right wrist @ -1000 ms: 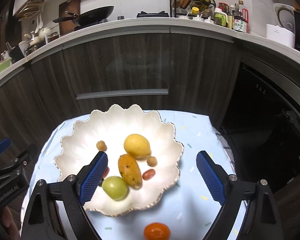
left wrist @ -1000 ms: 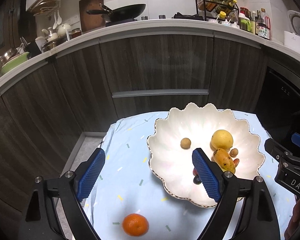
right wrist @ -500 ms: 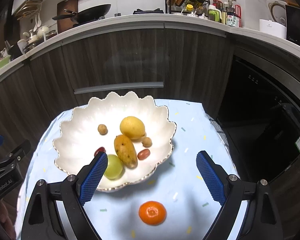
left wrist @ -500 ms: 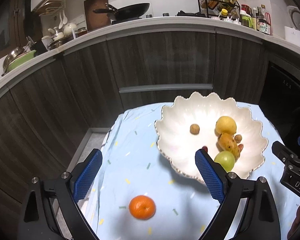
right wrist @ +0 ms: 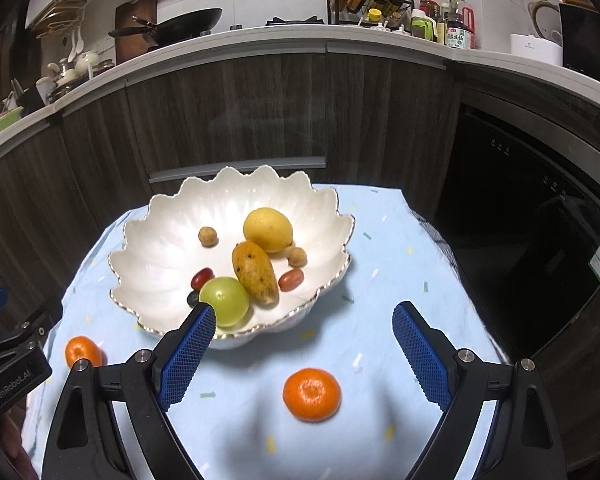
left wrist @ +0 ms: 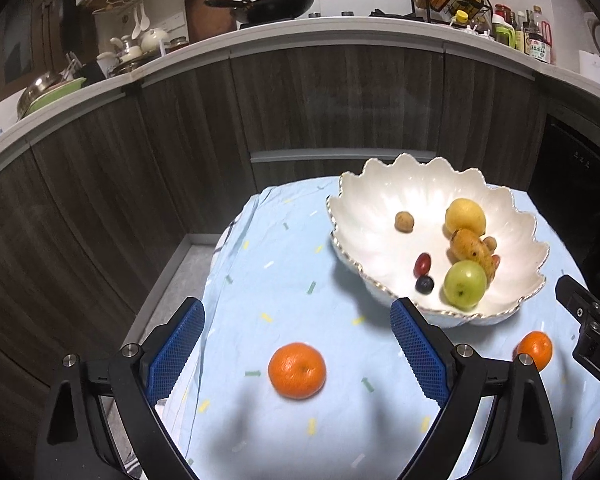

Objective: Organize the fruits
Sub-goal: 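Move both open tools back from the bowl toward the two mandarins, then close the left tool on one mandarin while the right tool grasps the other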

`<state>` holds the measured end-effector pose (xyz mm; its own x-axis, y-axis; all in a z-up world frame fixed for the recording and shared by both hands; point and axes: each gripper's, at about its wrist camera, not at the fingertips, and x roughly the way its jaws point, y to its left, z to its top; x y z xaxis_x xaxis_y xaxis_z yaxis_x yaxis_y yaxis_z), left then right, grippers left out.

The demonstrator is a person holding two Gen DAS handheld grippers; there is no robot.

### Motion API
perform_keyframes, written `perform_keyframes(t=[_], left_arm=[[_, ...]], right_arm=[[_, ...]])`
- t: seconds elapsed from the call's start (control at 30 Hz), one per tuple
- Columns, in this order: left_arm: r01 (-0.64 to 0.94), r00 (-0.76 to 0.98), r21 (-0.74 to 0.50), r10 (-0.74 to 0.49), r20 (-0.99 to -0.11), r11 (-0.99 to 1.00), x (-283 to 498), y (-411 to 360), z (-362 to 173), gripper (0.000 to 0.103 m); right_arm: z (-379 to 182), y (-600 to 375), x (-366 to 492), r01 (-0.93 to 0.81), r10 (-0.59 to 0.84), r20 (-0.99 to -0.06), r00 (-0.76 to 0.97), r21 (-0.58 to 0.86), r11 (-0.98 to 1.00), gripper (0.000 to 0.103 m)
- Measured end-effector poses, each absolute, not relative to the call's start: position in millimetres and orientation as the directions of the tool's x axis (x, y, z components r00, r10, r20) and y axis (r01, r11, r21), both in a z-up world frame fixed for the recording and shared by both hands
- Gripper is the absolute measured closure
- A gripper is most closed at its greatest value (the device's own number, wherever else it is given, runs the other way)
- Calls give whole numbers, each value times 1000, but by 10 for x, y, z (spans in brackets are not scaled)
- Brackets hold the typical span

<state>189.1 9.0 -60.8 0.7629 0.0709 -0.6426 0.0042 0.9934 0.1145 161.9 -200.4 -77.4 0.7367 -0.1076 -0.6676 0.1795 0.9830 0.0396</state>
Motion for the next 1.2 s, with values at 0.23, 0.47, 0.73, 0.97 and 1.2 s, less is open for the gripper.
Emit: perform_keyframes(t=[0.23,0.47,0.73,0.97,1.2], left_arm=[[-30,757,127,106,-645,991,1836,162,-774,8],[-52,741,134,128,-659,990,1845,194,-931,8],[-79,726,150,160,-669,985,1875,217,-1090,8],[-88,710,164,177,-681,983,1904,233,-1224,8],[-85,695,178,187,-695,980,1943,215,-1328,9]], right_arm=[[-935,-1947,1555,184,-118,-676,728,27,982,12],[-1075,-1955,1557,200,-134,-692,709,15,980,12],[-1228,-1974,1574,211,-141,-715,685,9,978,12],[-1366,-1953,1583,210,-145,-727,671,-2,978,12],[-1498,-2001,1609,229,-151,-752,642,1,973,12]])
